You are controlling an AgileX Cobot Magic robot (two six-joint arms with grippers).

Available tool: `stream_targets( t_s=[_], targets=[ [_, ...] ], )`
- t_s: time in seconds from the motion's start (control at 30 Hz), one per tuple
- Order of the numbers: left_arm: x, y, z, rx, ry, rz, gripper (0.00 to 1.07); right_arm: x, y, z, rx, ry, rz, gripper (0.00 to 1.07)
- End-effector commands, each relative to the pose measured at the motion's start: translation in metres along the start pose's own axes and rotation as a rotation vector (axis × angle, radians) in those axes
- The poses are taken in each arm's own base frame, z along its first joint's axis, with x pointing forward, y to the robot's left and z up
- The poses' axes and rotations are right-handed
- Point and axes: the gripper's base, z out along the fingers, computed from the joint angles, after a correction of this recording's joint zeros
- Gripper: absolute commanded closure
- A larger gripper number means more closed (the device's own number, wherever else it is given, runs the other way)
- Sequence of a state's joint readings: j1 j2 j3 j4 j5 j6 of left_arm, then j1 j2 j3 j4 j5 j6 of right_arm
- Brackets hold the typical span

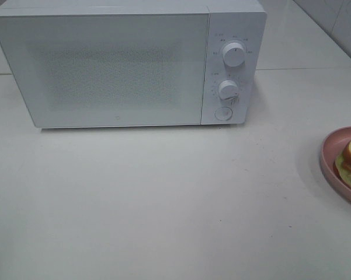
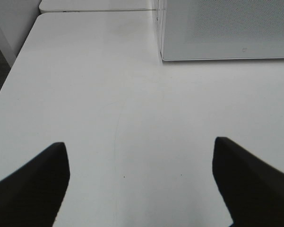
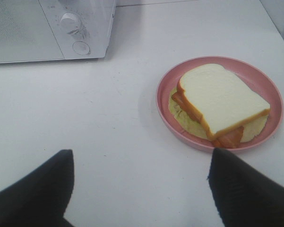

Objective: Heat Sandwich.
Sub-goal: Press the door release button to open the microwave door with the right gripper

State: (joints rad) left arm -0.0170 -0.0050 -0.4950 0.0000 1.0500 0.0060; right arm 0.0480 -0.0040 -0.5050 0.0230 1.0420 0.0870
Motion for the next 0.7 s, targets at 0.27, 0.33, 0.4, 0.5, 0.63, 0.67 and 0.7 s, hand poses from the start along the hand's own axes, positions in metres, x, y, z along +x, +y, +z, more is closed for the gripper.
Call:
stream_targets(
  t_s=[0.27,0.33,0.4,0.5,0.63,0.67,0.7],
  targets=[
    [0.0009,0.0,-0.0023,0.0,-0.033,-0.001,0.3,0.002,-0.0008,-0.0028,0.005,-0.033,0.002,0.31],
    [0.0009,0.0,-0.0023,0.0,-0.033,-0.001,0.3,0.002,-0.0008,-0.0028,0.005,-0.033,0.002,0.31],
    [0.0009,0.0,-0.0023,0.0,-0.033,-0.001,0.3,0.002,-0.0008,-0.0028,0.005,-0.033,0.002,0.31],
    [0.0009,0.0,-0.0023,0.0,-0.033,-0.001,0.3,0.002,-0.0008,-0.0028,0.005,-0.033,0.002,0.31],
    [0.0009,0.0,-0.0023,0.0,-0.033,-0.001,0.3,0.002,-0.0008,-0.0028,0.005,-0.033,0.002,0.31],
    [0.0009,0.0,-0.0023,0.0,-0.033,-0.001,0.3,0.002,-0.0008,-0.0028,0.005,-0.033,0.002,0.31],
    [0.0009,0.0,-0.0023,0.0,-0.033,-0.001,0.3,0.002,-0.0008,-0.0028,0.005,-0.033,0.002,0.31]
  ],
)
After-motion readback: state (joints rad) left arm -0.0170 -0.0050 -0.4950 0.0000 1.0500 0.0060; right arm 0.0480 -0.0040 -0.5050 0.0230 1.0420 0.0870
